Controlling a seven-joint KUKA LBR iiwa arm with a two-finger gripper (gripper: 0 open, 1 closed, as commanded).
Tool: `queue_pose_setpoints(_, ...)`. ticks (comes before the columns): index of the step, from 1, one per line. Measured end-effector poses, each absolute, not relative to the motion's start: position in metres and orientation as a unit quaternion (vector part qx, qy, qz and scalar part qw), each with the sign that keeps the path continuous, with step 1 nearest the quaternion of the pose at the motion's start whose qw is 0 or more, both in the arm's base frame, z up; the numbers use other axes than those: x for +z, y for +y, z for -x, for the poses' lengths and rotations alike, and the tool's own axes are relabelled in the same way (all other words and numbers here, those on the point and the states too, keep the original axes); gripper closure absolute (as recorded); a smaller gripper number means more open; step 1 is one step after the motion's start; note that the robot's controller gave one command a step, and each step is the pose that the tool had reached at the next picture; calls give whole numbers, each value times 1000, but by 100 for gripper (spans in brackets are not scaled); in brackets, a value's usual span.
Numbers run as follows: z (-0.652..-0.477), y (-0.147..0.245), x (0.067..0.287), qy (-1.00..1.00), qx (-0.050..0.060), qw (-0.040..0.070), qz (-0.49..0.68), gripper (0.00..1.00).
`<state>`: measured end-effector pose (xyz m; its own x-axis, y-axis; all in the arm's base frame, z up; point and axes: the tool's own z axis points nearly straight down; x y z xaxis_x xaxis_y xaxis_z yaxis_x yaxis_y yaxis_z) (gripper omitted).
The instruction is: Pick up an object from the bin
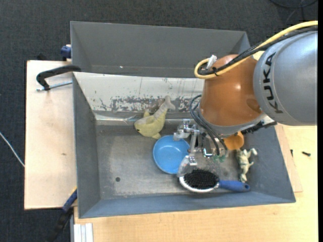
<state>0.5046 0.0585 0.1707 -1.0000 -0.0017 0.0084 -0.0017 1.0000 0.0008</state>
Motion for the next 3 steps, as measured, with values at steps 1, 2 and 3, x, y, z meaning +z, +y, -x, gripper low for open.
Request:
queue_pose_setpoints(1,-531,71,97,-999,-1,3,-41,0)
queue_pose_setpoints(2,-531,41,80,-1000,-2,-1,0,0)
queue_pose_setpoints(3,-532,44,83,-1000,-3,-3,-2,100)
